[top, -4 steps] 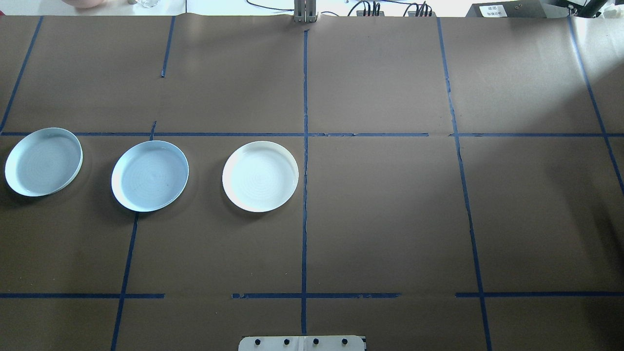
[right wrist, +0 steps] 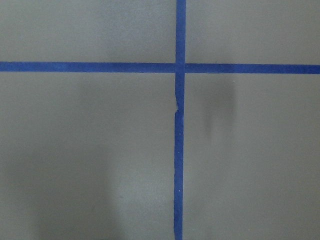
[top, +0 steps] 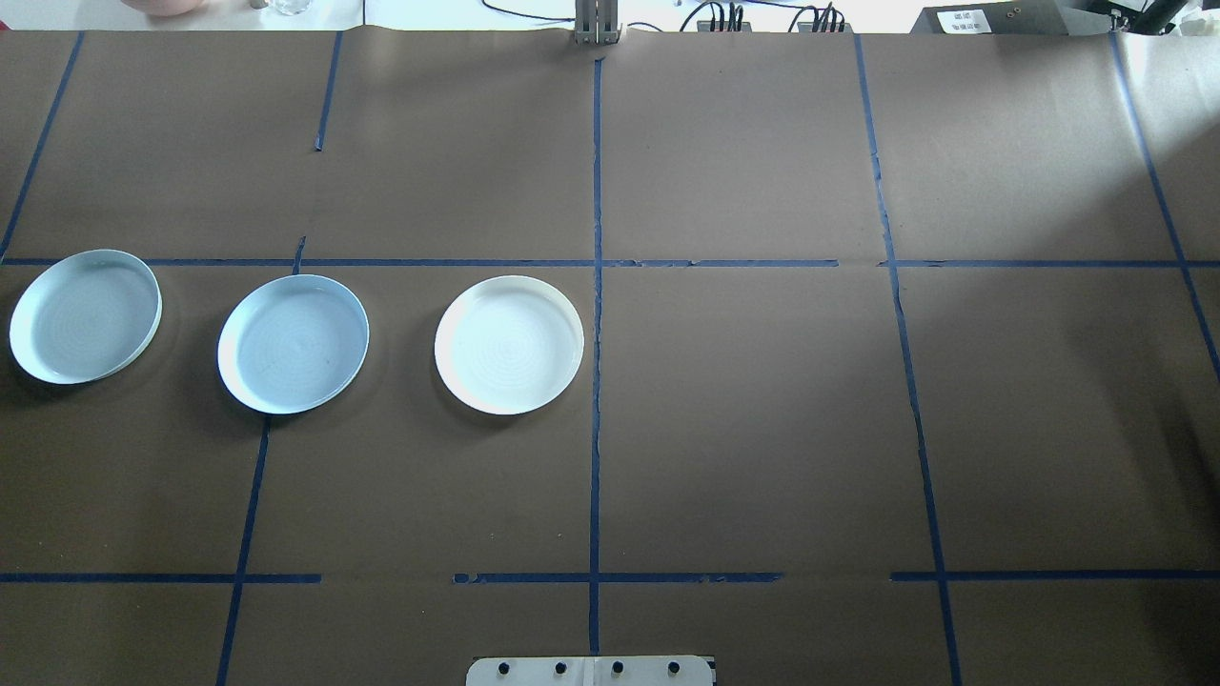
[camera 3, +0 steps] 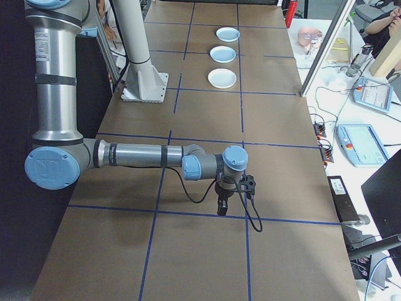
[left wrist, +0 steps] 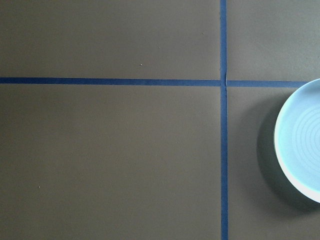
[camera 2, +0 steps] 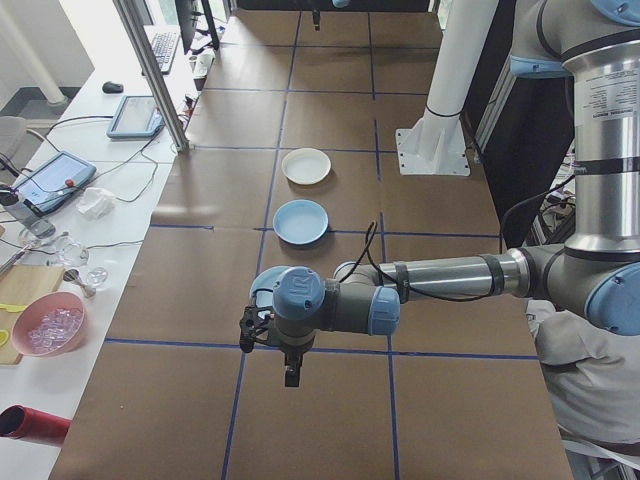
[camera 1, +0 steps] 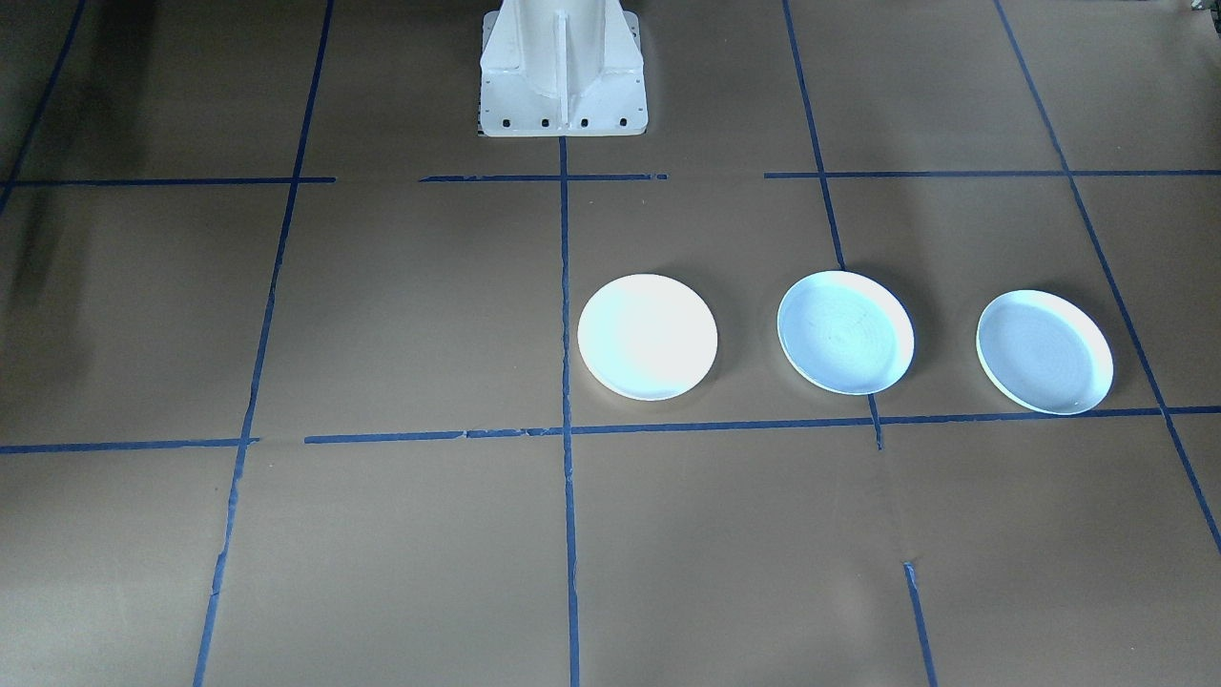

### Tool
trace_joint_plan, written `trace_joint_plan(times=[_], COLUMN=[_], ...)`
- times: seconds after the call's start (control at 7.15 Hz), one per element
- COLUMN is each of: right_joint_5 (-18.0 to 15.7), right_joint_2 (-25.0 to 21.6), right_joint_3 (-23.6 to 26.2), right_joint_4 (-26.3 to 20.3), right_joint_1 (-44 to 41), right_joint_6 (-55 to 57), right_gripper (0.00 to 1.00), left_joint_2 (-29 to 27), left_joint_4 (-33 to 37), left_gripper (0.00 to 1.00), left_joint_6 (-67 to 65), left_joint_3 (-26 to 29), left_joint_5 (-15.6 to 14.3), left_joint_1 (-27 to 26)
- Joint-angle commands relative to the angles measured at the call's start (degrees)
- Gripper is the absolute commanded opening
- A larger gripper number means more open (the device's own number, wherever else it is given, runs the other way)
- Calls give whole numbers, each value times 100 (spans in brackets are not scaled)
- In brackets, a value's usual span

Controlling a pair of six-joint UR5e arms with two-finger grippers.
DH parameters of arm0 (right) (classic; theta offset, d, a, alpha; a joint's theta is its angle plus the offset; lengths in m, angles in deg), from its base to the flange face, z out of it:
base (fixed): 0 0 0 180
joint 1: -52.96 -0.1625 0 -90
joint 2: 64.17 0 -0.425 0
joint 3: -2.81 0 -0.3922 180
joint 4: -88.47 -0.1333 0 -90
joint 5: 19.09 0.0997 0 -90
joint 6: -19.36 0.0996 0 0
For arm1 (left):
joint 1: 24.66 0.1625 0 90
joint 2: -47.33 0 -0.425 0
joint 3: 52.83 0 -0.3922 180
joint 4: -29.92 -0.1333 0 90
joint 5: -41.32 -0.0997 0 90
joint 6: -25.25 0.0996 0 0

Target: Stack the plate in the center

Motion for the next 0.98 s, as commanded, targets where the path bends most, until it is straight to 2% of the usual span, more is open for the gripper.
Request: trace_joint_plan(times=[0.0, 0.42, 0.56, 0.7, 0.84], right_joint_5=[0, 0, 0, 0, 0], right_joint_2=[0, 0, 0, 0, 0], right_joint_3=[-9, -9, -9, -9, -9], right_joint_4=[0, 0, 0, 0, 0], right_joint_1=[0, 0, 0, 0, 0], right_joint_6=[0, 0, 0, 0, 0], right_gripper=[100, 100, 100, 100, 100], left_joint_2=[20, 3, 2, -6, -76], left_joint_4=[-9, 140, 550, 1258, 1648], left_gripper=[100, 100, 100, 100, 100], left_joint_6=[-17, -375, -395, -630, -1381], left_joint_3=[17, 325, 500, 745, 826], left_joint_5=[6, 40, 127, 259, 251], left_joint_1=[-6, 142, 282, 405, 876])
